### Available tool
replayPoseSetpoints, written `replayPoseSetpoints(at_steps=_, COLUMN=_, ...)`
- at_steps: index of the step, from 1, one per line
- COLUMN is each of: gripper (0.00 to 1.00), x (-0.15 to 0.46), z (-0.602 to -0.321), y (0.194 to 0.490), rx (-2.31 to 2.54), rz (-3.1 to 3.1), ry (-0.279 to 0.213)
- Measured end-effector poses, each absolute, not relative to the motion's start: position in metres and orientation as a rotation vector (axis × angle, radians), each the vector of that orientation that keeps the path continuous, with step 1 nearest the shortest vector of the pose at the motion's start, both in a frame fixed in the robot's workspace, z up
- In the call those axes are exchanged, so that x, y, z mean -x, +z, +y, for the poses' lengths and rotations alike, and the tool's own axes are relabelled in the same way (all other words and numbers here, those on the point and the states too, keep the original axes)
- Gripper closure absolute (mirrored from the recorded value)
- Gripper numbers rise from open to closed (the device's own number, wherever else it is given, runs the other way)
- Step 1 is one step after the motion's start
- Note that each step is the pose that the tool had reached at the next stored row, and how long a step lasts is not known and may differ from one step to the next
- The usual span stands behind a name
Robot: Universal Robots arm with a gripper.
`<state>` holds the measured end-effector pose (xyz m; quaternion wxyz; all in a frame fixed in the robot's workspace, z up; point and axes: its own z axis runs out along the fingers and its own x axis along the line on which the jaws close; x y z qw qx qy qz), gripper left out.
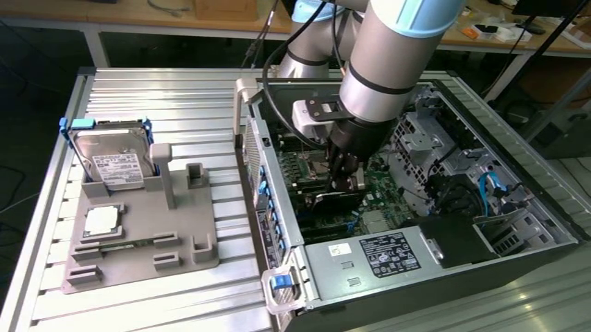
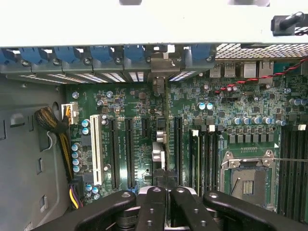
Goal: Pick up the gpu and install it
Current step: 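Press down on the gpu until it lock into place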
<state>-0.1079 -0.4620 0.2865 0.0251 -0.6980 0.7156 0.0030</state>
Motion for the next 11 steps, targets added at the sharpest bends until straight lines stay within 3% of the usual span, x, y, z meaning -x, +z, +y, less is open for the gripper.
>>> replayPoseSetpoints(at_steps=11, gripper=0.89, x=0.139, z=-0.462, y=0.286, rx=2.157, rz=2.211, ry=0.006)
